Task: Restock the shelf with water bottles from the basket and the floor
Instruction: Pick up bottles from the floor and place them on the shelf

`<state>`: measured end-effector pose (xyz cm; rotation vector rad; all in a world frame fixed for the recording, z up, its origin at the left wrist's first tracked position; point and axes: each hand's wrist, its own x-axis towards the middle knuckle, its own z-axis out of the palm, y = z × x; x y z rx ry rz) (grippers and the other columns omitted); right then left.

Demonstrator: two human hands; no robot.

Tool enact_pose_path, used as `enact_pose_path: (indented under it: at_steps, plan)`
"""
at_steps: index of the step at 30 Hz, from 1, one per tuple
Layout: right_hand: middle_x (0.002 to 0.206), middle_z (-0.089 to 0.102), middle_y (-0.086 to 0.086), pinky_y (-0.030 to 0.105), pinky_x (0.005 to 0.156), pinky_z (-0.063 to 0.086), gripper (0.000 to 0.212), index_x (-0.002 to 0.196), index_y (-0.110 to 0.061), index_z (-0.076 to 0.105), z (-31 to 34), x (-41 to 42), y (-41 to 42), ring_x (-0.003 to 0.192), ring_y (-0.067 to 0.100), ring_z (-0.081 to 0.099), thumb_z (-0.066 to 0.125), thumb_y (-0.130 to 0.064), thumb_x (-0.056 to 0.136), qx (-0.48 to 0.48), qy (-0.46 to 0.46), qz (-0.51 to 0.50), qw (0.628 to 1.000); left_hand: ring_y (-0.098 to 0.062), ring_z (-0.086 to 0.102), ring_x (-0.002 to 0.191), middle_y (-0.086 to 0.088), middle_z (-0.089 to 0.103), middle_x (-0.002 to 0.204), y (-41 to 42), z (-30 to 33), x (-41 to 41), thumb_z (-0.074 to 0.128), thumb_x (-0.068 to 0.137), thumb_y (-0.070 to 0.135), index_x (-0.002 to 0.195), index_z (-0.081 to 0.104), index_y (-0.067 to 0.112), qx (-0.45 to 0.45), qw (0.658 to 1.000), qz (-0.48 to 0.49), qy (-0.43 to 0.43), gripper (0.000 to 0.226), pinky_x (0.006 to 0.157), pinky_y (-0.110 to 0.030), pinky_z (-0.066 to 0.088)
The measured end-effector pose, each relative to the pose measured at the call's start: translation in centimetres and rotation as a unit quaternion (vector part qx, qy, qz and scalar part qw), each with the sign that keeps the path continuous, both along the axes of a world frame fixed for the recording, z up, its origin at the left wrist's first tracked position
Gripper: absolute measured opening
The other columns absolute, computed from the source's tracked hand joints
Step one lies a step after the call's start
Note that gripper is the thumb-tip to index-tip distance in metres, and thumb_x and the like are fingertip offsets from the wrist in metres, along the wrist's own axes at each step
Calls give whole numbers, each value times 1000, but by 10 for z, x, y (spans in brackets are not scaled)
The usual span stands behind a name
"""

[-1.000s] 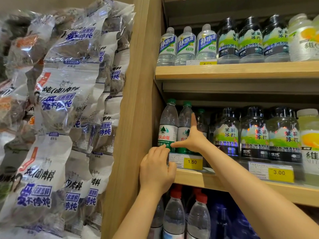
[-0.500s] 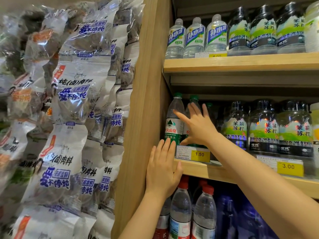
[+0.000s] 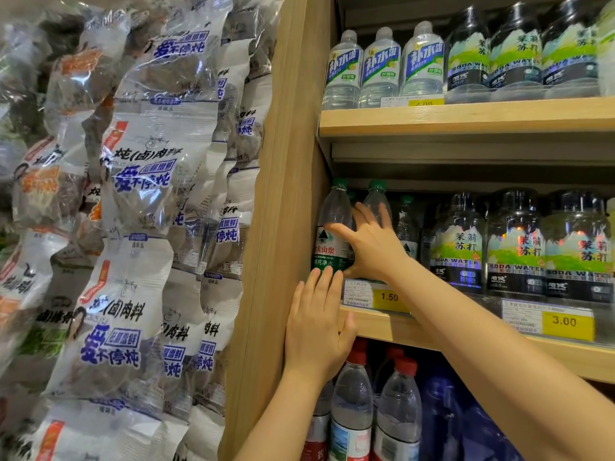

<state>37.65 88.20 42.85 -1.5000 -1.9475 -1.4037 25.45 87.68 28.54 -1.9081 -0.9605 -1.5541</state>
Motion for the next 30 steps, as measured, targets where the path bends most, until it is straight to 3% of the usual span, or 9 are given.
enact_pose_path:
  at_steps: [3,5,8,11,22,26,28,30]
  plan:
    - [157,-4,9,58,112,-3,106,144,-43,9,0,10,-14,144,30,-10,75,-58,62,-16,124,41,991,-23,37,135,-7,47,142,0,0,1,37,87,36,137,44,11,8,1000,-10,-5,56,113,-37,21]
    - [157,-10,10,56,114,12,107,143,-46,7,-3,20,-22,144,35,-1,78,-49,63,-62,248,65,965,-23,36,135,-7,47,142,0,0,1,37,87,36,137,45,11,7,1000,-5,-7,56,112,-36,20]
    - [154,18,16,44,106,37,109,144,-46,3,-10,29,-22,135,35,34,80,-31,68,-166,360,116,911,-22,35,135,-6,46,142,0,0,1,36,87,37,137,45,11,5,1000,1,-11,56,112,-34,19]
    - [145,37,16,41,100,44,109,144,-44,1,-9,25,-16,128,31,44,78,-18,72,-185,370,135,900,-22,36,135,-6,47,142,-1,0,1,36,87,37,136,45,12,3,1000,8,-10,56,111,-37,26]
    - [150,31,13,44,106,38,99,145,-42,4,-5,21,-26,134,29,36,73,-22,77,-218,348,108,906,-25,40,133,-9,49,140,-6,2,-1,36,87,37,135,48,8,-5,1000,-14,-1,57,109,-47,31]
    - [154,23,7,39,114,27,92,146,-42,6,-16,34,-84,143,21,20,69,-28,80,-188,324,139,917,-24,47,127,-9,56,131,-20,8,3,41,84,36,127,54,8,30,994,-94,-46,53,114,-45,15]
    - [152,27,1,28,109,26,84,147,-35,15,-30,50,-124,140,15,25,68,-25,82,-139,308,136,931,-25,52,120,-8,60,123,-34,14,15,43,83,35,121,57,8,45,988,-137,-56,49,115,-44,13]
    - [148,34,1,27,105,30,75,145,-31,24,-47,70,-166,134,15,34,66,-24,83,-101,305,107,941,-26,54,111,-8,62,114,-50,19,32,45,83,34,116,58,8,53,980,-180,-62,44,113,-44,20]
